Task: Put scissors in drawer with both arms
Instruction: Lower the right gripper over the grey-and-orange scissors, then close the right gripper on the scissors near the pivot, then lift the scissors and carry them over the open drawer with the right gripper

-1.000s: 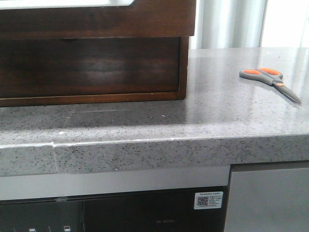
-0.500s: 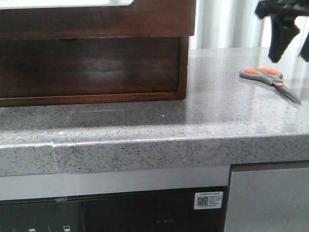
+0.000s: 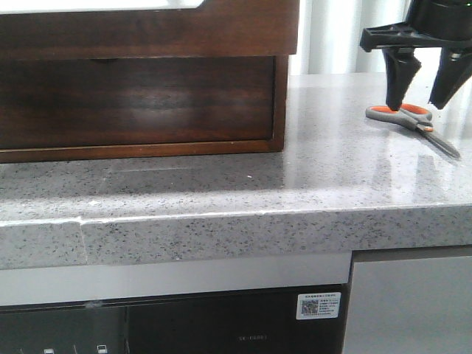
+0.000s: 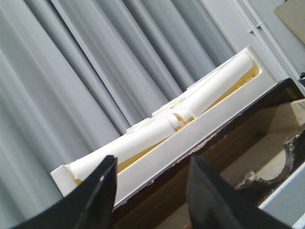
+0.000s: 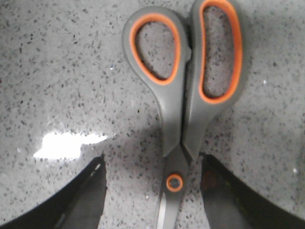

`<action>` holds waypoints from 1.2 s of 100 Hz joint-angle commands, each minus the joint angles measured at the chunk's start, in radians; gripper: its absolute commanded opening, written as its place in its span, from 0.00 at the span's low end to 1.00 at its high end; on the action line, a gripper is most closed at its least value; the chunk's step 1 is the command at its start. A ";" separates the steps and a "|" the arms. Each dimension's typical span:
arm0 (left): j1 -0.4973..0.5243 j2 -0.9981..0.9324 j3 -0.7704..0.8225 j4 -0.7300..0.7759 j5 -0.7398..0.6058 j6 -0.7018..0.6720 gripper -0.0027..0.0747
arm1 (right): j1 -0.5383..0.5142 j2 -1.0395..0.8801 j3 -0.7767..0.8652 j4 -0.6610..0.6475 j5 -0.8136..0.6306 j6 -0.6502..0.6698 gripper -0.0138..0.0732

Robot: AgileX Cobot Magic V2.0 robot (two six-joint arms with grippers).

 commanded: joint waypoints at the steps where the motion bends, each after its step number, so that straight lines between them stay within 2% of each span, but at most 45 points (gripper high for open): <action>1: -0.002 0.006 -0.030 -0.034 -0.049 -0.013 0.44 | 0.000 -0.030 -0.060 -0.013 0.010 -0.002 0.60; 20: -0.002 0.006 -0.030 -0.034 -0.049 -0.013 0.44 | -0.019 0.010 -0.106 -0.013 0.079 0.018 0.60; 93: -0.002 0.006 -0.030 -0.034 -0.057 -0.013 0.44 | -0.038 0.079 -0.107 -0.007 0.104 0.020 0.59; 100: -0.002 0.006 -0.030 -0.034 -0.057 -0.013 0.44 | -0.038 0.079 -0.107 -0.007 0.104 0.020 0.53; 120: -0.002 0.006 -0.030 -0.034 -0.059 -0.013 0.44 | -0.038 0.079 -0.107 -0.007 0.101 0.020 0.18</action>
